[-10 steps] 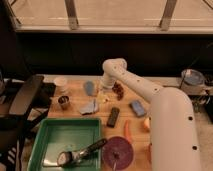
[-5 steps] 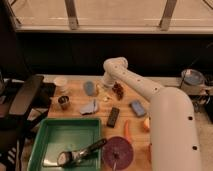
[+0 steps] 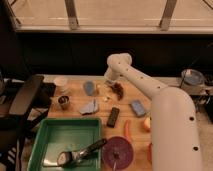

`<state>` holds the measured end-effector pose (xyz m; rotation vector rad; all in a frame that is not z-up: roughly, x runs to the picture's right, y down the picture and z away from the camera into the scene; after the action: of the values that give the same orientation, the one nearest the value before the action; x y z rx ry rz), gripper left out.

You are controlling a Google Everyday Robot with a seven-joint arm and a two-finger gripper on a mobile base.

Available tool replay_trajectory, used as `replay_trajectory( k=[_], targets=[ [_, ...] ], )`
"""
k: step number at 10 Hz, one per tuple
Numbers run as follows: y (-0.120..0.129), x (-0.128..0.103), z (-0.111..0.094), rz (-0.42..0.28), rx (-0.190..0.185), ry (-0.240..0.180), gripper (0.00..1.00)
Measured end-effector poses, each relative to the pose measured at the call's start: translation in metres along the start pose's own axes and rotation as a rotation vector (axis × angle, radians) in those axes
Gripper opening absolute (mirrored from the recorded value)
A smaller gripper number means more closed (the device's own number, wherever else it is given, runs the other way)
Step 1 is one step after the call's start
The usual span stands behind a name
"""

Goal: Place banana in tray

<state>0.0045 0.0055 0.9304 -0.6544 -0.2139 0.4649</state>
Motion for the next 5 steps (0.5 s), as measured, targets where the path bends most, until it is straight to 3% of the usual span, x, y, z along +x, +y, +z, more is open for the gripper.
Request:
replay_trajectory(
  k=[5],
  targets=[
    [0.002, 0.018, 0.044, 0.021, -0.088, 0.028, 0.65]
  ],
)
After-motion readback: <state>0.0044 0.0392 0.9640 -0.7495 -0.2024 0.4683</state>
